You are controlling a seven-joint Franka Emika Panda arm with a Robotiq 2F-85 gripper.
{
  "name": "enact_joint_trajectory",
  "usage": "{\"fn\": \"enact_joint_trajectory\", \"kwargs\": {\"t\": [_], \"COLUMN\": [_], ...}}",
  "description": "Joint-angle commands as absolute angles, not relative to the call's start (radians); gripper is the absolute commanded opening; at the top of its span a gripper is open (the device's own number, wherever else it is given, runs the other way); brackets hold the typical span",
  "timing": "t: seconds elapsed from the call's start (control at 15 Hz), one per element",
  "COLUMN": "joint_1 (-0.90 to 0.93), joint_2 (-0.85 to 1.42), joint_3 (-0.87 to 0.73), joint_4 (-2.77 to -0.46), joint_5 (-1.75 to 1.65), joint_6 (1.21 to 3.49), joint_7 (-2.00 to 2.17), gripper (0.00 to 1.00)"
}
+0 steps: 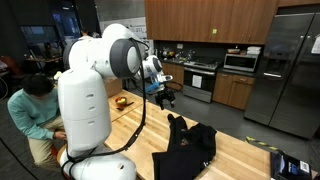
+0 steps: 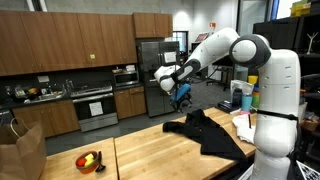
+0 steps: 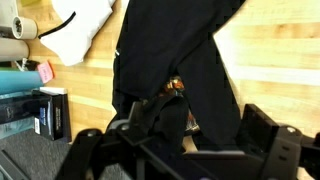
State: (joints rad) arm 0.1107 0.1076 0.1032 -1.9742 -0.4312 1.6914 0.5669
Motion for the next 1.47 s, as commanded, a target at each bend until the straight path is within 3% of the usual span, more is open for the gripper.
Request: {"fn": "enact_joint_trajectory", "kwargs": {"t": [0.0,1.4], "joint_1": [0.121,0.096], "joint_2": [0.097,0.206], "joint_3": [0.096,0.0], "joint_4": [-1.992,-2.154], "joint_5": [-0.427,-0.516], "joint_6": [1.726,2.139], "joint_7": [0.574,0.813], "gripper": [1.0,1.0]}}
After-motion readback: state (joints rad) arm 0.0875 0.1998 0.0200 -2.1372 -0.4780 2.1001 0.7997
